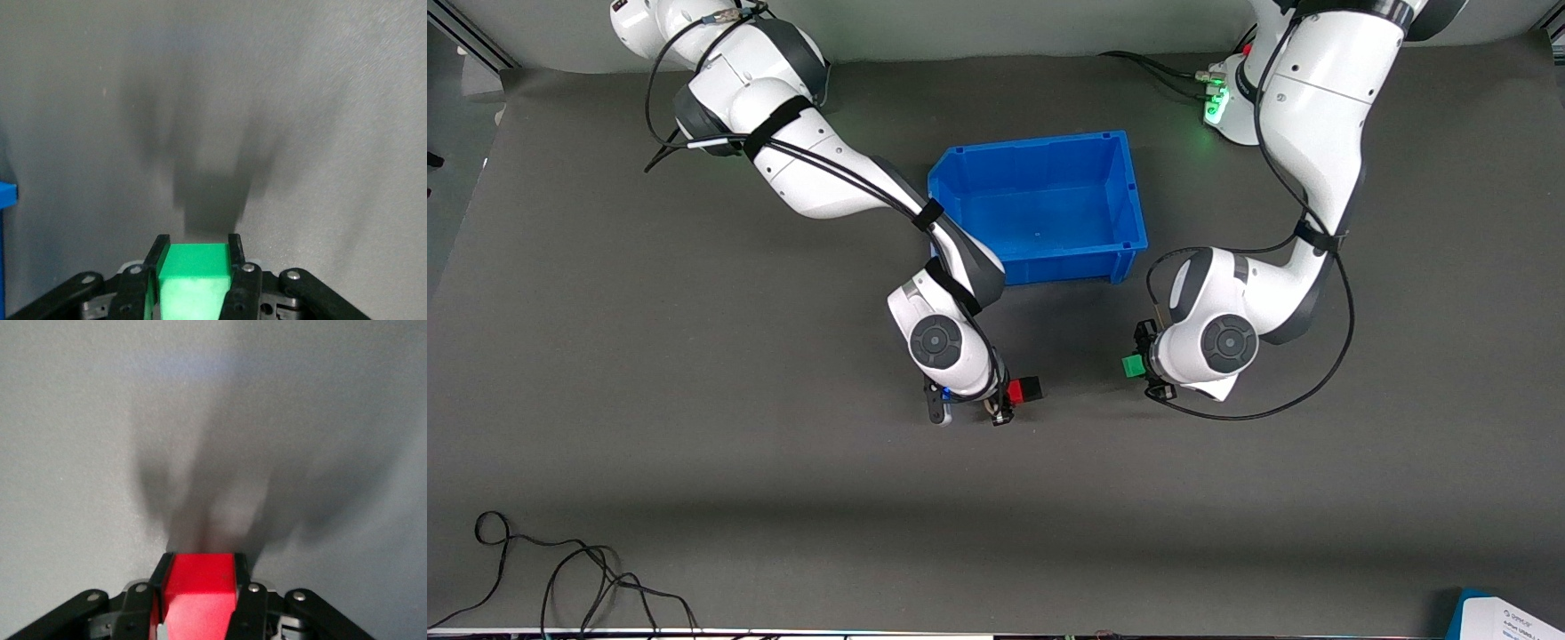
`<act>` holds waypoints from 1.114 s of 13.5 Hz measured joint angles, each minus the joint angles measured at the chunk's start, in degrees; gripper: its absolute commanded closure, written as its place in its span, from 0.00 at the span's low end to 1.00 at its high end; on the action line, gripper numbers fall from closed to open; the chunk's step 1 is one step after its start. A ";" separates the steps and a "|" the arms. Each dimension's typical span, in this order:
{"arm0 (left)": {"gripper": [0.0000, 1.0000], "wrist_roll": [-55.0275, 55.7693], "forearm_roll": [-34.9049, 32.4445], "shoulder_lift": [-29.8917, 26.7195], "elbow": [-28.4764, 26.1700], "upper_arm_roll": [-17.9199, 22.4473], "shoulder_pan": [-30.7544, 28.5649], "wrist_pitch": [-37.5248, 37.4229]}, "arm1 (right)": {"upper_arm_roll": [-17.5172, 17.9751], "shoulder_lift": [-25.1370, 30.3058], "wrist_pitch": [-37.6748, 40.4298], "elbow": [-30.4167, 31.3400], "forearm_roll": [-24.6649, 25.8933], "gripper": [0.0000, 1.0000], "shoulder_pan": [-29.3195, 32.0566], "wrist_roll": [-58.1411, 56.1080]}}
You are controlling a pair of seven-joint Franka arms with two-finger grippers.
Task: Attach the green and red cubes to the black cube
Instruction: 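Carry the red and green cubes toward the black cube with both grippers, then press the red and green cubes against the black cube's sides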
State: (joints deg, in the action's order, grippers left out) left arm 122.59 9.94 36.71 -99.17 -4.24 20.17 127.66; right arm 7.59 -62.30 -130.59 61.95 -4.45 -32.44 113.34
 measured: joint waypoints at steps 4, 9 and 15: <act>1.00 1.38 0.07 2.27 4.07 -0.10 1.42 0.15 | 0.49 0.00 -0.04 -0.91 -0.02 0.84 -0.18 4.66; 1.00 2.89 0.11 3.60 7.64 -0.21 3.39 0.15 | 2.63 -0.01 -3.10 -1.49 -0.02 0.84 -0.31 11.38; 1.00 4.63 0.11 4.84 11.11 -0.20 5.37 0.13 | 3.18 -0.15 -5.62 -1.36 -0.02 0.84 -0.86 14.26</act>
State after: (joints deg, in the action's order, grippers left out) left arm 127.22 10.05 41.55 -88.06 -4.43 25.53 127.79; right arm 10.77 -62.44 -136.21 60.58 -4.47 -33.30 127.60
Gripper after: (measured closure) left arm 0.630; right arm 0.608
